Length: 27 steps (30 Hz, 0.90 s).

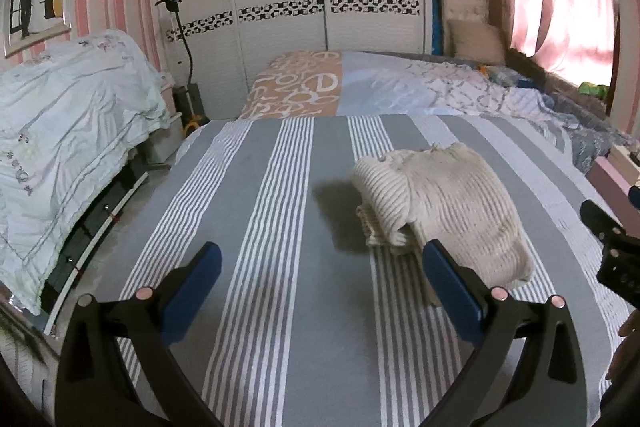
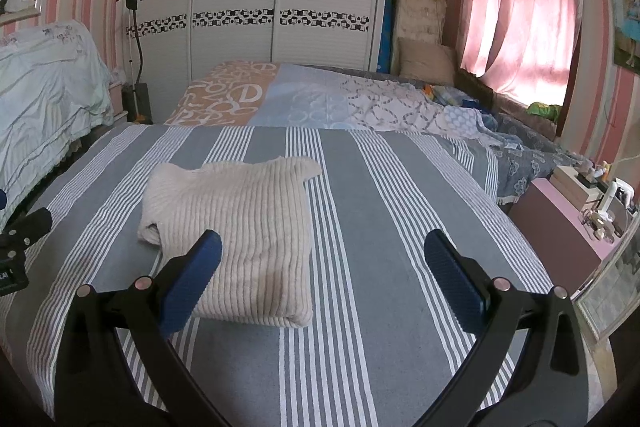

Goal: Fold small clothes

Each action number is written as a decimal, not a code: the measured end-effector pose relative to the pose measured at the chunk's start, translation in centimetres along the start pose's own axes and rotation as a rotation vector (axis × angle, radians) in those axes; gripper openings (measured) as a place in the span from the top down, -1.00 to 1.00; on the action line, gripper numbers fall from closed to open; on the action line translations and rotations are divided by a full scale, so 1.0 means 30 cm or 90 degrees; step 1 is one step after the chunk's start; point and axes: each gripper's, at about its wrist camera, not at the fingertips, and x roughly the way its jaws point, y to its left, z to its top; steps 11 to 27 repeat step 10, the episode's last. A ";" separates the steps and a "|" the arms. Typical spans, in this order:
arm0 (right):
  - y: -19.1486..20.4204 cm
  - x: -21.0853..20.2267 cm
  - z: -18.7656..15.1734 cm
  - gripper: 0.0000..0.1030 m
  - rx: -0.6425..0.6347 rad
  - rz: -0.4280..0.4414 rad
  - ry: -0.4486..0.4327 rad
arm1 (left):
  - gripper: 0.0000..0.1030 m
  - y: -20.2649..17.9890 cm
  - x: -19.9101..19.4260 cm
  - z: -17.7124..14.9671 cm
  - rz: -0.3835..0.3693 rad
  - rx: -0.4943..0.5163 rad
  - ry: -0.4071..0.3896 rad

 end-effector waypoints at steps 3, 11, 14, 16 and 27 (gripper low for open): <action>0.001 0.009 -0.001 -0.94 -0.001 -0.002 0.002 | -0.96 0.003 0.007 -0.001 0.001 -0.005 0.007; 0.004 0.018 -0.005 -0.94 -0.001 0.000 0.003 | -0.96 0.002 0.007 -0.003 0.008 -0.003 0.008; 0.004 0.018 -0.005 -0.94 -0.001 0.000 0.003 | -0.96 0.002 0.007 -0.003 0.008 -0.003 0.008; 0.004 0.018 -0.005 -0.94 -0.001 0.000 0.003 | -0.96 0.002 0.007 -0.003 0.008 -0.003 0.008; 0.004 0.018 -0.005 -0.94 -0.001 0.000 0.003 | -0.96 0.002 0.007 -0.003 0.008 -0.003 0.008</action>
